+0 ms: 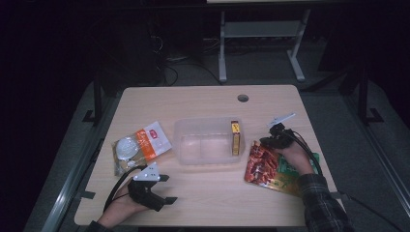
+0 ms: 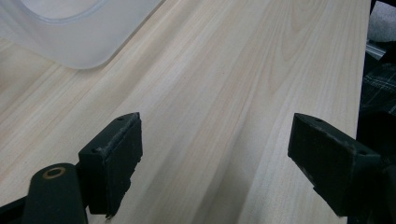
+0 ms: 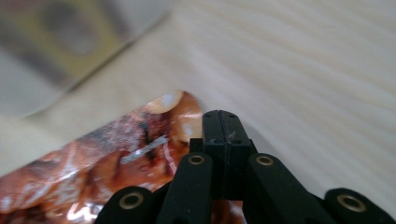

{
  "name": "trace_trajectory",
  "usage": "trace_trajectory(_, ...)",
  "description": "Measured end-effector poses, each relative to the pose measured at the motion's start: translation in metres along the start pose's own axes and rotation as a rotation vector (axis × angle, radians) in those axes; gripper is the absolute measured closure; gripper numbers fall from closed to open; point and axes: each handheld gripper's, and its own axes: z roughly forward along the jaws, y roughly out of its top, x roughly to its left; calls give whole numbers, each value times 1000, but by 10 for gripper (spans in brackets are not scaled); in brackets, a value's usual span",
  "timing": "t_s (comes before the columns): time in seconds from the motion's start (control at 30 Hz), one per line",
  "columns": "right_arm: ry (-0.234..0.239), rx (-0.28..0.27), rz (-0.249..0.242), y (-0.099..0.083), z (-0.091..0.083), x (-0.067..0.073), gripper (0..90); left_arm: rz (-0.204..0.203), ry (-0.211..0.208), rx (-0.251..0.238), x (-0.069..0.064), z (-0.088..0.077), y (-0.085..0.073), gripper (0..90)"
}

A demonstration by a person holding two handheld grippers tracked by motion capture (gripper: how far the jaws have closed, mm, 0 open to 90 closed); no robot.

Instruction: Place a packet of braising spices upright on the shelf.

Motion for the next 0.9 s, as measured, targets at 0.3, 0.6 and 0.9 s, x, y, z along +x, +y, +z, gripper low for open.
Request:
trace_trajectory(0.3,17,-9,-75,-1,-13,21,900,14,-7,4,-2,1,1,172)
trace_trajectory(0.6,-73,-7,2,-19,-29,3,900,19,-7,9,-1,1,1,172)
trace_trajectory(0.9,-77,18,-4,-31,-30,4,900,24,-10,14,-2,3,2,172)
